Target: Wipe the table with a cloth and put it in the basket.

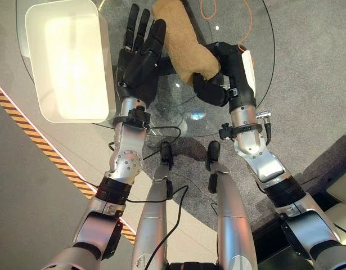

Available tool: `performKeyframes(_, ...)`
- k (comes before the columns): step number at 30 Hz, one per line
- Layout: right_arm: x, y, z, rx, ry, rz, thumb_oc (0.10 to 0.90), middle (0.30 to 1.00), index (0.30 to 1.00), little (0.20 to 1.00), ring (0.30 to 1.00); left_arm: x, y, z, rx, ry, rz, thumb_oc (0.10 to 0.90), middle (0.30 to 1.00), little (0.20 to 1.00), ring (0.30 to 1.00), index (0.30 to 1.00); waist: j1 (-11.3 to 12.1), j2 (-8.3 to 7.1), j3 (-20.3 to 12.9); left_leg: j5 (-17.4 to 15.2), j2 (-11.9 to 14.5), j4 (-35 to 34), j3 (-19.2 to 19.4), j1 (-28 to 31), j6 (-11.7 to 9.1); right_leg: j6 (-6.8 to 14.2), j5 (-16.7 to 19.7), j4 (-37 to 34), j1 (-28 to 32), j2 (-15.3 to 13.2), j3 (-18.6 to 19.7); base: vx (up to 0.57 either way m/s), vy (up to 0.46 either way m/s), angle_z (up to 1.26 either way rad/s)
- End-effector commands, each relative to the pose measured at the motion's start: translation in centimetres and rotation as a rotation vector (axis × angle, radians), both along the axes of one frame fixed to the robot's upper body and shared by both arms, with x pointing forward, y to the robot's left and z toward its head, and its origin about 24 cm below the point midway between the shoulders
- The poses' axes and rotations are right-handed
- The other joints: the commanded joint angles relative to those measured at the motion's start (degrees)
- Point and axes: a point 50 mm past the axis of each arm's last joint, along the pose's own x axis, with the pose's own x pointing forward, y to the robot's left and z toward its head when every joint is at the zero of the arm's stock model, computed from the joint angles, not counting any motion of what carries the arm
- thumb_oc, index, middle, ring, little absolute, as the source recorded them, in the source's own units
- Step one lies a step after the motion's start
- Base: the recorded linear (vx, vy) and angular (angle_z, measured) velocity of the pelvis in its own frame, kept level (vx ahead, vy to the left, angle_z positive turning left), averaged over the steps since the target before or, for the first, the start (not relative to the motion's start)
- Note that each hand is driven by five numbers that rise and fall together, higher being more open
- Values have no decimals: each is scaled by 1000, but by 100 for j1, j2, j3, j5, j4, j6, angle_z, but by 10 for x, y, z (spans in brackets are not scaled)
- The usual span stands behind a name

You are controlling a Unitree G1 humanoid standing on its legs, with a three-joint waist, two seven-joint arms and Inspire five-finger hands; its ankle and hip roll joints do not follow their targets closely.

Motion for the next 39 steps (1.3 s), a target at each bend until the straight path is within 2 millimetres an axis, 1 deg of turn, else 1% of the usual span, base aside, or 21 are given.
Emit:
performKeyframes(1,-60,46,86,72,-463,334,100,300,300,200,300,-23,-18,60,-1,-324,-134,800,900,900,900,900,30,-62,-165,-249,-363,23,346,164,182,92,-86,-336,244,419,-33,0,0,0)
performKeyframes(4,-62,50,85,50,-464,347,100,300,300,200,300,-24,-24,60,11,-304,-152,800,900,900,900,900,37,-62,-165,-241,-357,-6,351,170,179,89,-85,-353,248,411,-52,0,0,0)
performKeyframes(9,-65,53,86,30,-477,364,100,300,300,200,300,-22,-24,57,18,-284,-143,800,900,900,900,900,32,-69,-165,-237,-371,-6,346,170,180,86,-82,-378,258,423,-52,0,0,0)
performKeyframes(14,-69,55,90,-1,-504,378,100,300,300,200,300,-19,-25,55,48,-229,-126,800,900,900,900,900,41,-69,-165,-229,-358,1,358,155,172,88,-86,-382,257,409,-71,0,0,0)
performKeyframes(20,-72,56,93,-5,-523,387,100,300,300,200,300,-13,-21,50,73,-159,-64,800,900,900,900,900,53,-68,-165,-230,-364,22,355,142,168,92,-83,-377,250,409,-88,0,0,0)
performKeyframes(25,-73,55,95,-1,-534,383,100,300,300,200,300,-10,-16,46,55,-112,-16,800,900,900,900,900,66,-70,-165,-227,-366,18,350,138,163,92,-91,-375,245,411,-98,0,0,0)
performKeyframes(29,-73,53,96,23,-550,373,100,300,300,200,300,-8,-11,44,33,-91,21,800,900,900,900,900,69,-76,-165,-228,-368,32,349,137,160,88,-106,-369,257,414,-112,0,0,0)
performKeyframes(39,-78,50,99,42,-578,376,100,300,300,200,300,-7,-7,44,7,-69,54,800,900,900,900,900,57,-98,-165,-218,-368,23,349,126,161,86,-102,-372,246,435,-113,0,0,0)
